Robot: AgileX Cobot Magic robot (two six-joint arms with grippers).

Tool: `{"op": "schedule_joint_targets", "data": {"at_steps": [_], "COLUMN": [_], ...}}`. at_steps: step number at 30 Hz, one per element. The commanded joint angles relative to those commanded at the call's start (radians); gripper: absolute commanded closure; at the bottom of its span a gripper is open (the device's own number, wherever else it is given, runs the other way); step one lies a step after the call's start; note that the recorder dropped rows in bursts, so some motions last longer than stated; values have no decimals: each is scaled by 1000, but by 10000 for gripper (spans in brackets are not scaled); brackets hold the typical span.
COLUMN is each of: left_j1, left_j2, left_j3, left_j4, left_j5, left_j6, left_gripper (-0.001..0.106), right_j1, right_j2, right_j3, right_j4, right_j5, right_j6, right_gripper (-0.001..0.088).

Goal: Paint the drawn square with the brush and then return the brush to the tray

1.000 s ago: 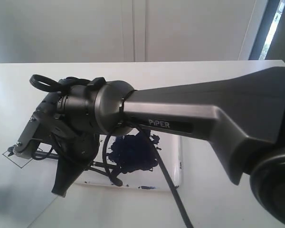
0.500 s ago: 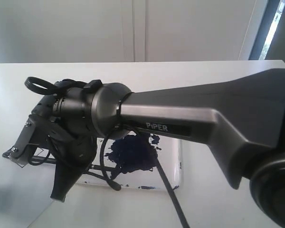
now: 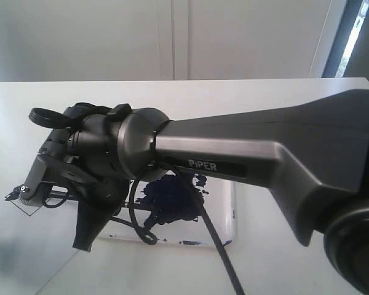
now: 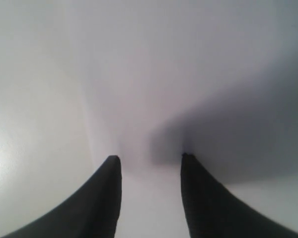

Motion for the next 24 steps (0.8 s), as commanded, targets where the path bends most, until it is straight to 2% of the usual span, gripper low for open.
{"op": "schedule_joint_targets", "data": {"at_steps": [12,24], "left_j1": [0,0], "left_j2": [0,0], "left_j3": [0,0], "left_j4": [0,0], "left_j5": [0,-3], "left_j6": [0,0], "left_gripper": [597,597], "right_j1": [0,0], "right_j2": [0,0], "right_j3": [0,0], "right_j4": [-34,-13], "right_j5": [26,57], "right_j6": [22,22], "right_gripper": [868,868]}}
